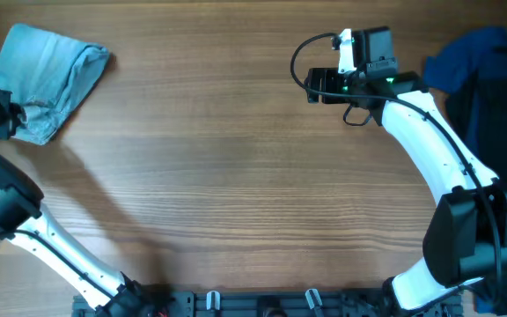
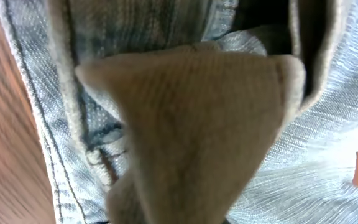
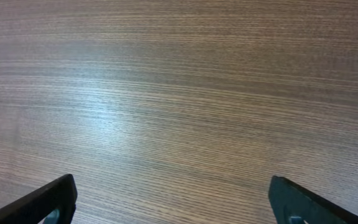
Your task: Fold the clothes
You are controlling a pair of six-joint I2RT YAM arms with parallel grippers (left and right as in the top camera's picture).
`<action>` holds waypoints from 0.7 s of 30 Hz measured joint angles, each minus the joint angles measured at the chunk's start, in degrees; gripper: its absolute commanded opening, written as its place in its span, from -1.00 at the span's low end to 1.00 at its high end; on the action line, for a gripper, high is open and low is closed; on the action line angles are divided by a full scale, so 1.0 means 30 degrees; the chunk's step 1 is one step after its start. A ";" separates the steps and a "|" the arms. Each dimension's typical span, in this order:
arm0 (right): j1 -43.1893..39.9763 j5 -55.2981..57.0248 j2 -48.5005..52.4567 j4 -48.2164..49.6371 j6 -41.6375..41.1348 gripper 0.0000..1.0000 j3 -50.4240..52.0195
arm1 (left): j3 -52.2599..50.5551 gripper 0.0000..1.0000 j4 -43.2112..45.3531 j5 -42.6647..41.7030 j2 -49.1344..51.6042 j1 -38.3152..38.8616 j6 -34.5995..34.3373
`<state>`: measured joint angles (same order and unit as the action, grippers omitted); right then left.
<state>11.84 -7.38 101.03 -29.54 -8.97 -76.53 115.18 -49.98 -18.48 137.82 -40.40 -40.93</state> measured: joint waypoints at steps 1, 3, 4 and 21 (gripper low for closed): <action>0.0000 0.0000 0.0000 0.0000 0.0000 0.99 0.0000 | 0.0000 -0.92 -0.0007 0.0058 0.0000 0.0102 -0.0663; 0.0000 0.0000 0.0000 0.0000 0.0000 0.99 0.0000 | 0.0000 -0.92 -0.0007 0.0087 0.0000 0.0364 -0.1982; 0.0000 0.0000 0.0000 0.0000 0.0000 1.00 0.0000 | 0.0000 -0.92 -0.0007 0.0131 0.0000 0.0488 -0.2368; 0.0000 0.0000 0.0000 0.0000 0.0000 0.99 0.0000 | -0.0007 0.65 -0.2186 -0.2280 -0.0284 0.1297 -0.1872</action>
<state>11.84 -7.38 101.03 -29.54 -8.97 -76.53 115.15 -56.53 -25.32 136.97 -36.51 -46.54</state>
